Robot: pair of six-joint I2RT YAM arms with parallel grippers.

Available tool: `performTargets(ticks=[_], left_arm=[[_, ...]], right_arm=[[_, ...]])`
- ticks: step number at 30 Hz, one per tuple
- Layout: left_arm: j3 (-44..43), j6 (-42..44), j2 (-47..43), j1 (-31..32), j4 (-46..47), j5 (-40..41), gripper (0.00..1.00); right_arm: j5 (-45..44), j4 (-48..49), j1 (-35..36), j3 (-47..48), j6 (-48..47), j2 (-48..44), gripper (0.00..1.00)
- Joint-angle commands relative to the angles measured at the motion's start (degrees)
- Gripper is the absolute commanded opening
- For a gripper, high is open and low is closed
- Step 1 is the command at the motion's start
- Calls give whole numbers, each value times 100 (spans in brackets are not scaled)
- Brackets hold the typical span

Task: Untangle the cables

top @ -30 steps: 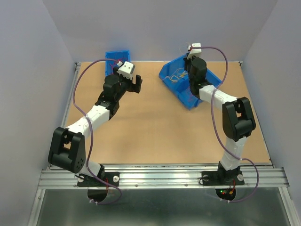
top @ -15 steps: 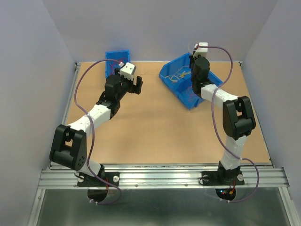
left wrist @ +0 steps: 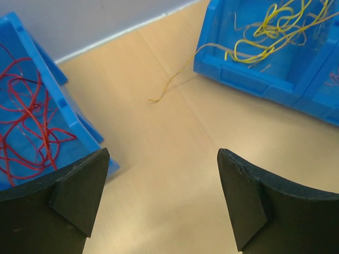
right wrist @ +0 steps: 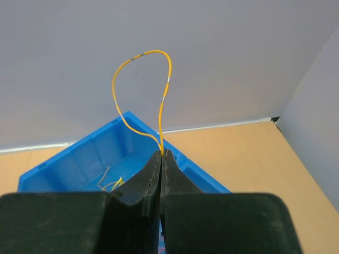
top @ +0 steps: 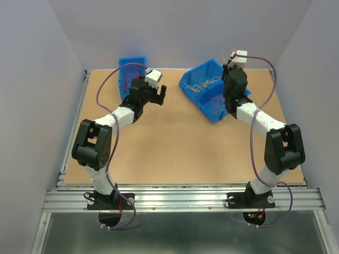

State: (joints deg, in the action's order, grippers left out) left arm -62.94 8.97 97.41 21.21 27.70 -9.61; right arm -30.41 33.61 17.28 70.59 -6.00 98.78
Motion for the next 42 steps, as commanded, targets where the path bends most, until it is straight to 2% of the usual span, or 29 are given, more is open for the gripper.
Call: performTargets(ticks=[1,5,8,11,12,15,19,22,27,32,35,42], left_arm=[[-465,193,296,23,-72,-129,95],[-369,307,192,50,-37,-672,95],[-237,516,130,67,-19,-1094,95],[-245,893,234,164,-256,-1981,95],[-280,1000,270,268,-326,-2027,95],[-246,1465,314,480,-503,-1984,95],[-35,1844,279,805,-398,-1712,95],[176,1977,331,972,-47,-1641,94],[808,2468,489,1254,1341,-1676,92],[713,2592,753,1298,1597,-1343,90],[782,2592,684,1333,1833,-1141,90],[1292,2820,464,1500,2696,-1297,88]], right_arm=[[473,-702,4,-335,212,-1024,0],[1728,-1565,12,-624,582,-1789,1],[2231,-1743,4,-1071,784,-2239,0],[3003,-2171,4,-1301,802,-2697,0],[3224,-2339,4,-1311,793,-2811,0],[3498,-2841,12,-1354,802,-2873,1],[3366,-2886,12,-1399,864,-2838,0],[3691,-2895,12,-1381,855,-2777,1],[3956,-2895,12,-1407,908,-2829,1],[3920,-2895,12,-1442,934,-2873,0],[4200,-2895,12,-1460,995,-2900,1],[4928,-2877,12,-1460,1206,-3154,1]])
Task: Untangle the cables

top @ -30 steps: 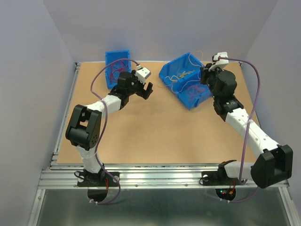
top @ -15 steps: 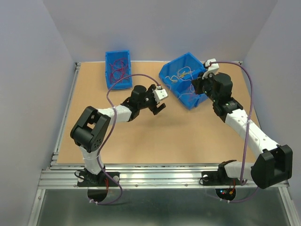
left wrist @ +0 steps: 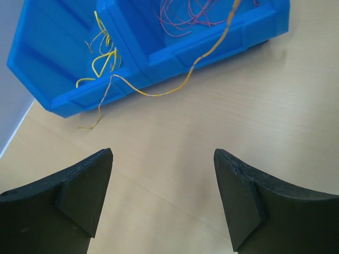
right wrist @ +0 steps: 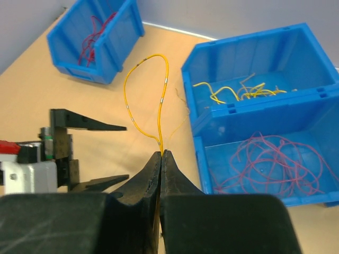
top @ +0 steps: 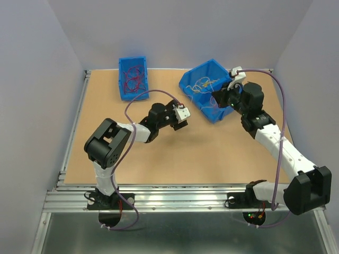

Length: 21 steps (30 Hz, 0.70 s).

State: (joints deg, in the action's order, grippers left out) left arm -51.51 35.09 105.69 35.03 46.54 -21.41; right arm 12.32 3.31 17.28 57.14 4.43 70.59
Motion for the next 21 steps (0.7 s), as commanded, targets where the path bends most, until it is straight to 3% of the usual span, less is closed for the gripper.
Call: performTargets(ticks=[1,5,14,21], left_arm=[[237,243,-365,119,882,-187,88],[859,550,-505,119,1749,-522,87],[1634,657,-663,118,3552,-496,89],[1968,657,-821,110,4056,-697,91]], right_arm=[[797,170,12,-116,181,-379,0],[1517,537,12,-256,444,-633,0],[2072,890,21,-423,902,-932,0],[2758,1574,56,-660,1341,-1231,0]])
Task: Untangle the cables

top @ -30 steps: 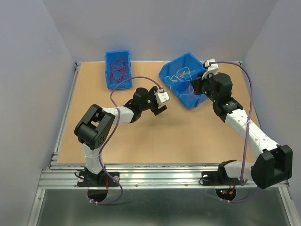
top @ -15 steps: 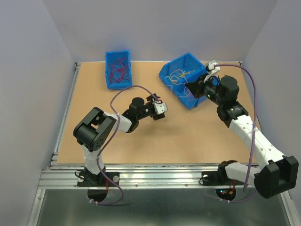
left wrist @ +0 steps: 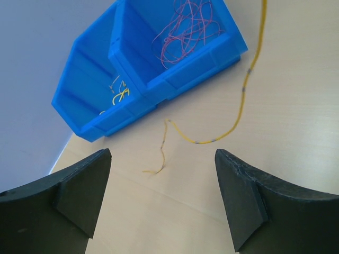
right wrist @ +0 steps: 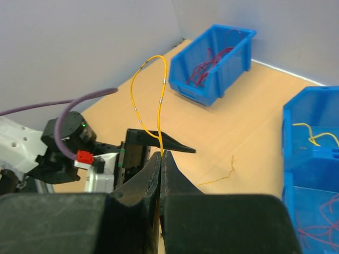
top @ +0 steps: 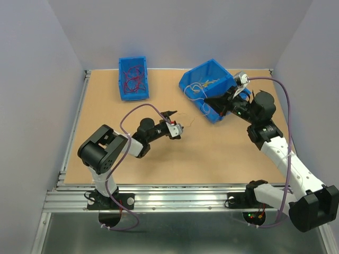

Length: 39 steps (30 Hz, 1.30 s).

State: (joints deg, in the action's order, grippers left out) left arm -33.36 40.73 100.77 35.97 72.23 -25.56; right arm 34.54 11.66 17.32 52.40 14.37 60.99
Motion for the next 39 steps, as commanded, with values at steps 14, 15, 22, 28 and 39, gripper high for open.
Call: performTargets(ticks=[14,15,22,28,39], left_arm=[[515,225,-567,25,1558,-1584,90],[498,216,-559,25,1549,-1566,90],[270,312,-690,77,848,-1495,67],[190,646,-673,68,582,-1320,16],[515,41,-1260,68,1049,-837,0]], right_arm=[[878,1162,70,-388,602,-518,1],[905,1198,78,-406,645,-518,1],[984,1374,114,-512,751,-562,1],[922,1365,122,-564,725,-588,0],[-27,38,122,-213,-294,166,1]])
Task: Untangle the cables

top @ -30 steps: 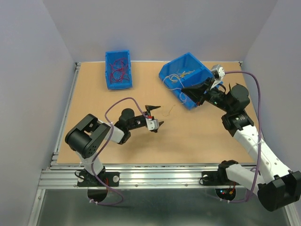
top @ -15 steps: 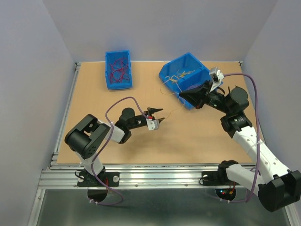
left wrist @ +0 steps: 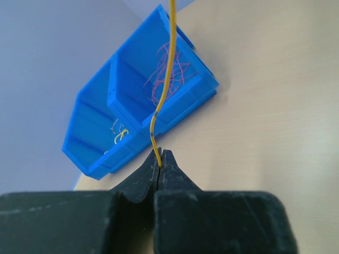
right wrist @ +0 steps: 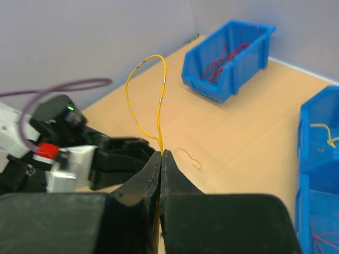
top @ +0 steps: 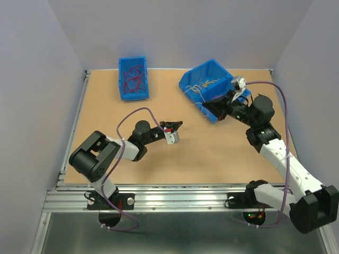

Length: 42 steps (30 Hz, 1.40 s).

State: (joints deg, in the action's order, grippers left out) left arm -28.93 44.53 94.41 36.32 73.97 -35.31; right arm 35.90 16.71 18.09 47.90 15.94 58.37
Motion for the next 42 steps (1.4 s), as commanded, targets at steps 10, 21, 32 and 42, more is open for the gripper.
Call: performTargets(ticks=[10,21,32,42], left_arm=[[-570,-1894,-1583,-2,-830,60,0],[-1097,-3433,-2049,-28,-1570,-590,0],[-1019,-4926,-2304,-54,-1053,-1135,0],[-799,-6140,-2050,-186,388,-1312,0]], right_arm=[[813,-581,406,606,-1304,1370,1],[1860,393,573,361,-1718,1827,1],[2290,1658,740,89,-1710,2249,1],[2167,4880,1171,-886,-936,2398,1]])
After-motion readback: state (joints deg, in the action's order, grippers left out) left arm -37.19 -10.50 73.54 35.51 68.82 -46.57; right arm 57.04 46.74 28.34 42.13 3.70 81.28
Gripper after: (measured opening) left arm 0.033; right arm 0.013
